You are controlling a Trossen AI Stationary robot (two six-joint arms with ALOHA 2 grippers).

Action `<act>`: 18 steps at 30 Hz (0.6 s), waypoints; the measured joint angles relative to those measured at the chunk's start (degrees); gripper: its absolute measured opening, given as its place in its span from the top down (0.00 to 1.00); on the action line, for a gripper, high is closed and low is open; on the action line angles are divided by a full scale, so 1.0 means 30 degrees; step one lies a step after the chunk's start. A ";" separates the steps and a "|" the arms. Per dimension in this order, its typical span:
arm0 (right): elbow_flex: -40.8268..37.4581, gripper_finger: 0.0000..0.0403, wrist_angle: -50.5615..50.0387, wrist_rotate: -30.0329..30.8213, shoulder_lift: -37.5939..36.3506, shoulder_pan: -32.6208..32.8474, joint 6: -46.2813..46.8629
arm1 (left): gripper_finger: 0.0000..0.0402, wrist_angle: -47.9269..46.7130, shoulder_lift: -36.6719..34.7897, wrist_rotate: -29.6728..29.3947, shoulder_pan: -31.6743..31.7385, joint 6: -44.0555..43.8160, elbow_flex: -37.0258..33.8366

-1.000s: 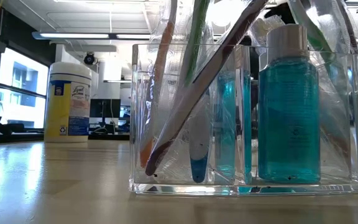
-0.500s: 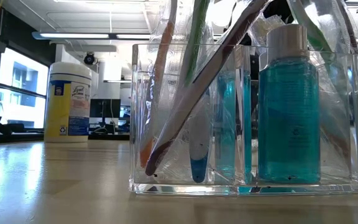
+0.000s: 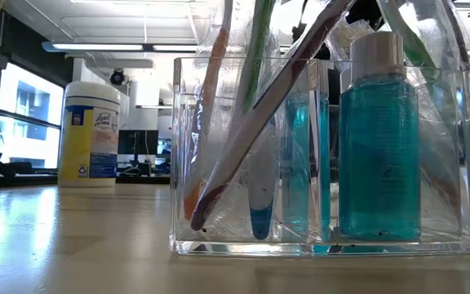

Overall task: Pick & Place toothbrushing station
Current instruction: Put the green toothbrush into the transparent bin

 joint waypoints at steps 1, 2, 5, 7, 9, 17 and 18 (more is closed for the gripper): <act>-0.0176 0.34 0.0310 0.0123 0.0000 0.0116 -0.0050 | 0.54 -0.0005 0.0000 -0.0050 0.0000 -0.0001 0.0000; -0.0358 0.34 0.0600 0.0104 0.0000 0.0218 -0.0245 | 0.54 -0.0007 0.0000 -0.0059 0.0004 -0.0001 0.0000; -0.0896 0.34 0.1288 0.0102 0.0000 0.0417 -0.0683 | 0.54 -0.0009 0.0000 -0.0070 0.0007 -0.0001 0.0000; -0.1189 0.34 0.1731 0.0094 0.0000 0.0473 -0.1027 | 0.54 -0.0019 0.0000 -0.0074 0.0007 -0.0001 0.0000; -0.1468 0.34 0.2177 -0.0170 0.0000 0.0469 -0.1383 | 0.54 -0.0021 0.0000 -0.0091 0.0007 -0.0001 0.0000; -0.1845 0.34 0.2622 -0.0890 0.1651 0.0454 -0.3114 | 0.54 0.0029 0.0000 -0.0402 0.0007 -0.0009 0.0000; -0.1845 0.34 0.2708 -0.0971 0.1943 0.0458 -0.3370 | 0.54 0.0029 0.0000 -0.0565 0.0007 -0.0016 0.0000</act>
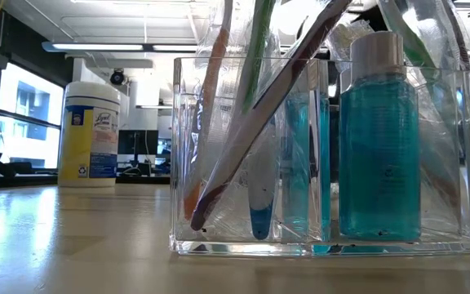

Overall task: Pick & Place toothbrushing station
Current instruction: Put the green toothbrush into the transparent bin

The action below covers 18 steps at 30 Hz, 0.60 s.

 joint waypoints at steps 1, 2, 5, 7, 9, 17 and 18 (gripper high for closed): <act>0.0000 0.34 0.0080 0.0016 0.0305 -0.0007 -0.0136 | 0.54 0.0000 0.0000 -0.0131 0.0000 0.0000 0.0000; 0.0000 0.34 0.0230 0.0129 0.0671 -0.0001 -0.0161 | 0.54 0.0000 0.0000 -0.0223 0.0000 0.0000 0.0000; 0.0074 0.34 0.0513 0.0039 0.1400 -0.0049 -0.0285 | 0.54 -0.0007 0.0000 -0.0284 0.0003 0.0000 0.0000; 0.0108 0.34 0.0543 -0.0206 0.1848 -0.0182 -0.0653 | 0.54 -0.0016 0.0000 -0.0278 0.0007 0.0000 0.0000; 0.0131 0.34 0.0443 -0.0367 0.2089 -0.0202 -0.0758 | 0.54 -0.0042 0.0000 -0.0289 0.0007 0.0000 0.0000; 0.0124 0.45 0.0507 -0.0499 0.2188 -0.0189 -0.0570 | 0.54 -0.0087 0.0015 -0.0328 0.0007 0.0000 0.0000; 0.0117 0.48 0.0548 -0.0502 0.2191 -0.0189 -0.0525 | 0.54 -0.0087 0.0015 -0.0328 0.0007 0.0000 0.0000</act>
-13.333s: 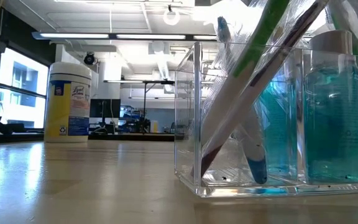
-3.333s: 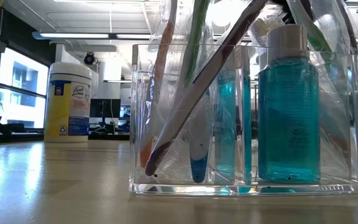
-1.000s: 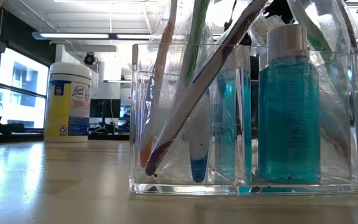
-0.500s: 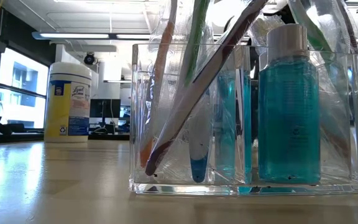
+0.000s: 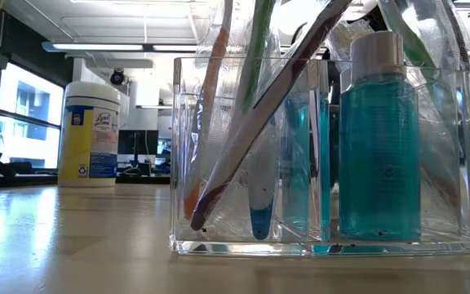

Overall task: Pick & Place toothbrushing station
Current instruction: Put the green toothbrush into the transparent bin

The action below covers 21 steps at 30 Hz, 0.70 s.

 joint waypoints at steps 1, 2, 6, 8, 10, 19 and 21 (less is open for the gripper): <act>-0.0007 0.51 0.0038 -0.0004 0.0004 0.0002 0.0002 | 0.54 0.0000 0.0000 0.0000 -0.0004 0.0004 0.0000; -0.0015 0.55 0.0087 0.0003 0.0004 0.0008 0.0008 | 0.54 0.0000 0.0007 0.0000 -0.0007 0.0003 0.0000; -0.0022 0.73 0.0228 0.0010 0.0012 0.0022 0.0087 | 0.54 0.0000 0.0007 0.0007 -0.0007 0.0016 0.0000; -0.0029 0.82 0.0298 -0.0001 0.0019 0.0043 0.0073 | 0.54 0.0000 0.0007 0.0007 -0.0007 0.0168 0.0000; -0.0029 0.90 0.0359 0.0104 0.0019 0.0088 0.0074 | 0.54 0.0000 0.0007 0.0014 -0.0007 0.0402 0.0000; -0.0112 0.90 0.0093 0.0479 -0.0388 0.0677 0.0256 | 0.54 -0.0372 0.0153 0.0013 -0.0007 0.0587 0.0007; -0.0148 0.92 -0.0190 0.0745 -0.1033 0.0968 0.0463 | 0.54 -0.0600 0.0229 0.0010 -0.0007 0.0638 -0.0013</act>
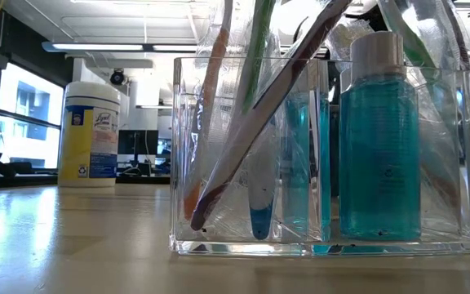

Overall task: Pick & Place toothbrushing station
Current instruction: Put the green toothbrush into the transparent bin

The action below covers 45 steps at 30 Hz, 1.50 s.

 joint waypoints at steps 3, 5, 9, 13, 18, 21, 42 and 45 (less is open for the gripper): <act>-0.0188 0.95 -0.1390 0.0266 -0.1110 0.0615 0.0491 | 0.54 0.0048 0.0055 0.0005 0.0000 0.0214 0.0013; -0.0083 0.95 -0.1923 0.0484 -0.2087 0.0981 0.0732 | 0.54 0.0026 0.0105 -0.0112 0.0000 0.0560 0.0013; -0.0055 0.91 -0.3379 0.1289 -0.4116 0.1709 0.1813 | 0.54 0.0080 0.0143 -0.0112 0.0000 0.0893 0.0006; -0.0027 0.91 -0.4149 0.1707 -0.6453 0.2588 0.2612 | 0.54 0.0095 0.0136 -0.0110 -0.0004 0.0903 0.0006; -0.0027 0.95 -0.5057 0.3339 -0.9709 0.3814 0.3855 | 0.54 -0.0069 0.0128 -0.0113 -0.0015 0.1898 0.0006; -0.0005 0.94 -0.5132 0.3325 -1.1698 0.4472 0.4533 | 0.54 -0.0625 0.0121 -0.0185 -0.0015 0.2645 0.0006; 0.0039 0.93 0.3029 0.3550 -1.6200 1.0512 0.3187 | 0.54 0.2967 0.0331 -0.2658 0.1885 0.8883 0.0028; 0.0046 0.95 0.4318 0.3550 -1.6118 1.1086 0.2675 | 0.54 0.4019 0.0332 -0.1790 0.2342 0.9779 0.0028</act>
